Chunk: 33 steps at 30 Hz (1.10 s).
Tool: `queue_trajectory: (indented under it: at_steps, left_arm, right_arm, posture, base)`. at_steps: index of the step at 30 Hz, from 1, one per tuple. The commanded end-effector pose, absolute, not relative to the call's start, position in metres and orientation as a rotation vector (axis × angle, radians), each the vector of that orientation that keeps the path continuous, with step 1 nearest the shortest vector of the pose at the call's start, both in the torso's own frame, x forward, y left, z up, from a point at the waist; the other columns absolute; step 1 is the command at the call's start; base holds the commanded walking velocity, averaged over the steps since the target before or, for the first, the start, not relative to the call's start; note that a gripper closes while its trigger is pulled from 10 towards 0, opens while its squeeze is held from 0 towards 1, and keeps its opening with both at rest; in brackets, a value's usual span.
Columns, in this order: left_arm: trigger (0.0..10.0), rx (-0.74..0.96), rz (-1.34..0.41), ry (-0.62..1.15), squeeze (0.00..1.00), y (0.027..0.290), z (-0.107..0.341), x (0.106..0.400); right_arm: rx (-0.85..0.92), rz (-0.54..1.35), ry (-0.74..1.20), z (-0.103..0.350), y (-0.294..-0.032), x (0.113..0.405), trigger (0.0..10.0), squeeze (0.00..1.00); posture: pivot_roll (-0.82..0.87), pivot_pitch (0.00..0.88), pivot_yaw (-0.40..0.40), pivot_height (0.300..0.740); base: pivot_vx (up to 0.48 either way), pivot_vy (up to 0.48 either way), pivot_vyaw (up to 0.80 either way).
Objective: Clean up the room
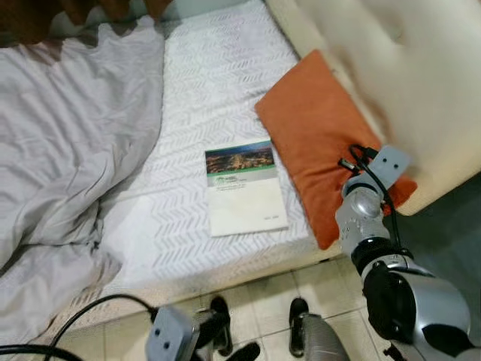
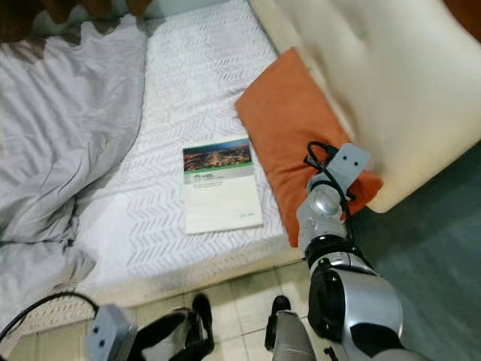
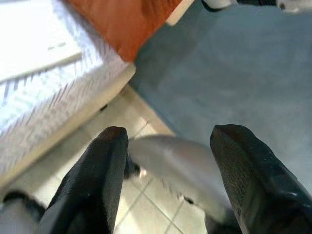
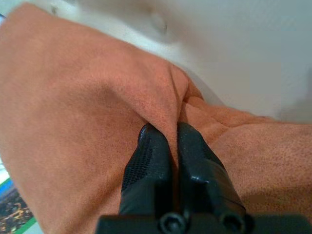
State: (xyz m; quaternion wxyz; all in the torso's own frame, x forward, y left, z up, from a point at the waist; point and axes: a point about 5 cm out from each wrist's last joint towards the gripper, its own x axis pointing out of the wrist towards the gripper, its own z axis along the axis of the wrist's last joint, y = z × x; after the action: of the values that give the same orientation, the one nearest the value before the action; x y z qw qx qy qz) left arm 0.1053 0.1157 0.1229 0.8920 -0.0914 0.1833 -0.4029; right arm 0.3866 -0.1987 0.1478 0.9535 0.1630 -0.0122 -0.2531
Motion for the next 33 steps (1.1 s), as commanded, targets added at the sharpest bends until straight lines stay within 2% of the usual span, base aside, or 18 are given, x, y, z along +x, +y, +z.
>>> queue_trajectory:
  at_steps: [1,5,8,12,15,16,17,18,20,21,28,33]
  left_arm:
    - [10.0,-0.178,-0.836,0.369,0.00,0.117,0.132,0.100]
    - [10.0,-0.167,-0.814,0.391,0.00,0.123,0.139,0.092]
    - [10.0,-0.165,-0.800,0.393,0.00,0.122,0.140,0.090]
    - [10.0,-0.172,-0.789,0.398,0.00,0.121,0.142,0.085]
    - [10.0,-0.174,-0.786,0.400,0.00,0.120,0.141,0.085]
    - [10.0,-0.173,-0.784,0.400,0.00,0.120,0.140,0.086]
    - [10.0,-0.172,-0.781,0.398,0.00,0.120,0.140,0.087]
    - [10.0,-0.173,-0.775,0.395,0.00,0.120,0.140,0.088]
    - [10.0,-0.173,-0.772,0.393,0.00,0.120,0.139,0.089]
    - [10.0,-0.171,-0.769,0.389,0.00,0.120,0.138,0.091]
    - [10.0,-0.163,-0.761,0.383,0.00,0.121,0.137,0.094]
    - [10.0,-0.160,-0.756,0.389,0.00,0.122,0.133,0.096]
  right_arm:
    - [0.361,-0.561,-0.049,0.156,-0.205,0.388,0.0,0.00]
    - [0.426,-0.587,-0.030,0.154,-0.206,0.388,0.0,0.00]
    - [0.493,-0.643,-0.018,0.154,-0.216,0.386,0.0,0.00]
    - [0.502,-0.697,-0.024,0.157,-0.228,0.385,0.0,0.00]
    - [0.499,-0.674,-0.011,0.157,-0.227,0.387,0.0,0.00]
    - [0.478,-0.642,-0.001,0.157,-0.224,0.388,10.0,0.00]
    - [0.472,-0.620,0.003,0.157,-0.221,0.389,10.0,0.89]
    - [0.470,-0.602,0.006,0.157,-0.220,0.390,10.0,1.00]
    - [0.462,-0.589,-0.002,0.158,-0.218,0.390,10.0,1.00]
    - [0.380,-0.577,-0.053,0.169,-0.216,0.393,10.0,1.00]
    - [0.183,-0.580,-0.175,0.196,-0.212,0.397,10.0,1.00]
    - [0.134,-0.586,-0.208,0.201,-0.212,0.397,10.0,1.00]
  posture:
    - [0.24,0.477,0.085,0.740]
    - [0.26,0.496,0.086,0.740]
    - [0.26,0.494,0.081,0.740]
    - [0.25,0.481,0.078,0.740]
    - [0.24,0.486,0.070,0.740]
    - [0.24,0.483,0.069,0.740]
    - [0.24,0.483,0.069,0.740]
    - [0.24,0.483,0.069,0.740]
    - [0.23,0.481,0.060,0.740]
    - [0.22,0.480,0.056,0.740]
    - [0.21,0.489,0.056,0.740]
    - [0.20,0.485,0.053,0.740]
  base:
    - [0.000,0.000,0.00]
    - [0.000,0.000,0.00]
    - [0.000,0.000,0.00]
    - [0.000,0.000,0.00]
    - [0.000,0.000,0.00]
    - [0.000,0.000,0.00]
    - [0.000,0.000,0.00]
    - [0.000,0.000,0.00]
    - [0.000,0.000,0.00]
    - [0.000,0.000,0.00]
    - [0.000,0.000,0.00]
    - [0.000,0.000,0.00]
